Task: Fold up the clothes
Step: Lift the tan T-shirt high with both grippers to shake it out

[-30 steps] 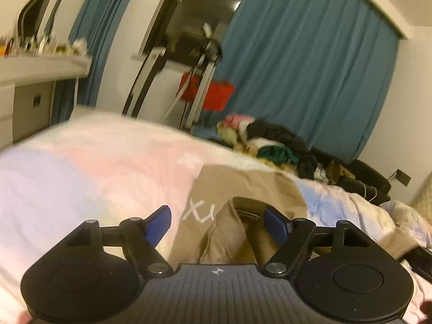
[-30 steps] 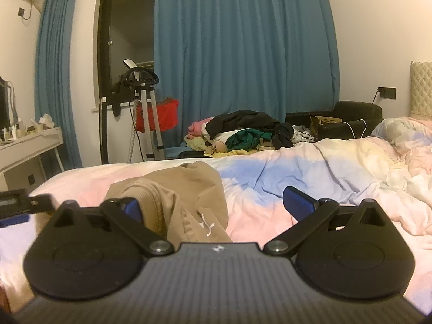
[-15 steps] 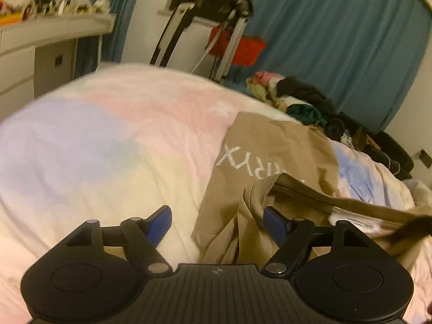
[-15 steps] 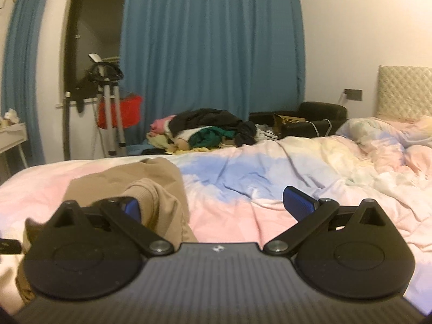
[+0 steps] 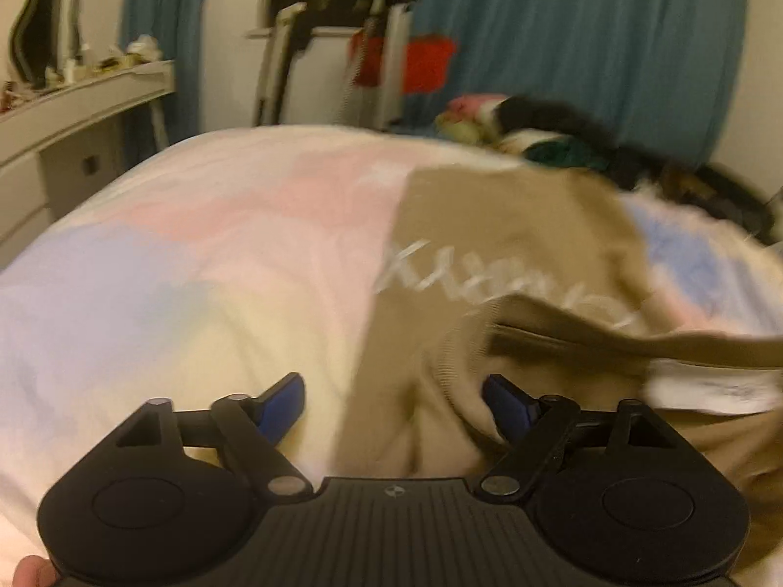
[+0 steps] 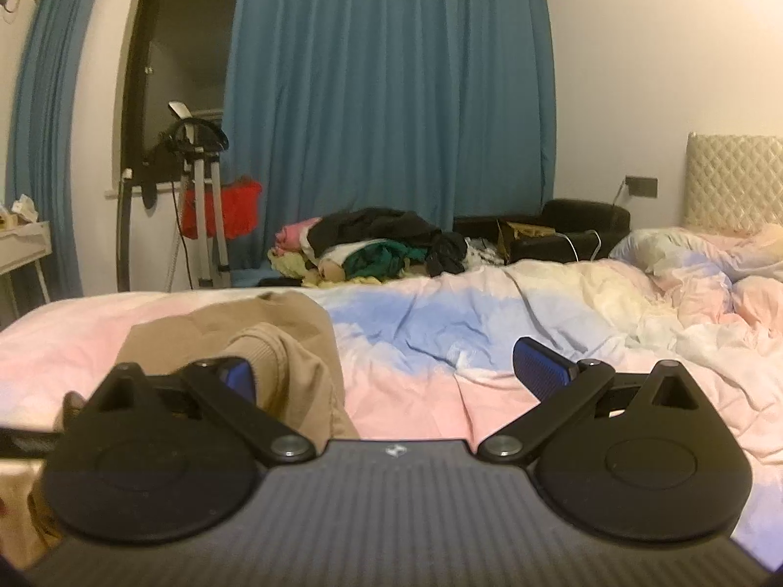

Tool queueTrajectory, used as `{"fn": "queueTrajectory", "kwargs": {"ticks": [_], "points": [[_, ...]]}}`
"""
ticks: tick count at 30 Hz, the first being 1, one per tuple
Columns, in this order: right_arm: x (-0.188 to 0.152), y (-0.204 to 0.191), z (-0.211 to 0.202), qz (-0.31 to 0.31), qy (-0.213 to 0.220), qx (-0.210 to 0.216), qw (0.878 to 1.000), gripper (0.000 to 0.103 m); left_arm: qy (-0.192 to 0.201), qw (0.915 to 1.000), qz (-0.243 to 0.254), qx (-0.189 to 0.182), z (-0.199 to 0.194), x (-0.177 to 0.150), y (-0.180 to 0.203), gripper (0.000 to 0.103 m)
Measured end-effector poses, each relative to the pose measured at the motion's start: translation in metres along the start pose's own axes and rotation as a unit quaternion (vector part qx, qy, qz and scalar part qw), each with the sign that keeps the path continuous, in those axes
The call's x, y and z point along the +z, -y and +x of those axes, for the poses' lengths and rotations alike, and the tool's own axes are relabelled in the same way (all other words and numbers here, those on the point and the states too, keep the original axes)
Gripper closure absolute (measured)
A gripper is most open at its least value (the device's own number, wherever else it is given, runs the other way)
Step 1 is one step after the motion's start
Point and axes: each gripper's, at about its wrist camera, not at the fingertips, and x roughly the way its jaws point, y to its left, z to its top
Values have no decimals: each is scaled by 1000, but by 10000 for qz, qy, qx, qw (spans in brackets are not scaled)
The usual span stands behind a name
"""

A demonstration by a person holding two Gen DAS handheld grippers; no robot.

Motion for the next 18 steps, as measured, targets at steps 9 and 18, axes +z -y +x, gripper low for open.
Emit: {"fn": "queueTrajectory", "kwargs": {"ticks": [9,18], "points": [[-10,1,12,-163,-527,-262,9981,0,1367,9821,-1233,394,-57,4,-43,19],[109,18,-35,443,524,-53,9976,0,3089,9445,-1107,178,-189,62,-32,18]]}}
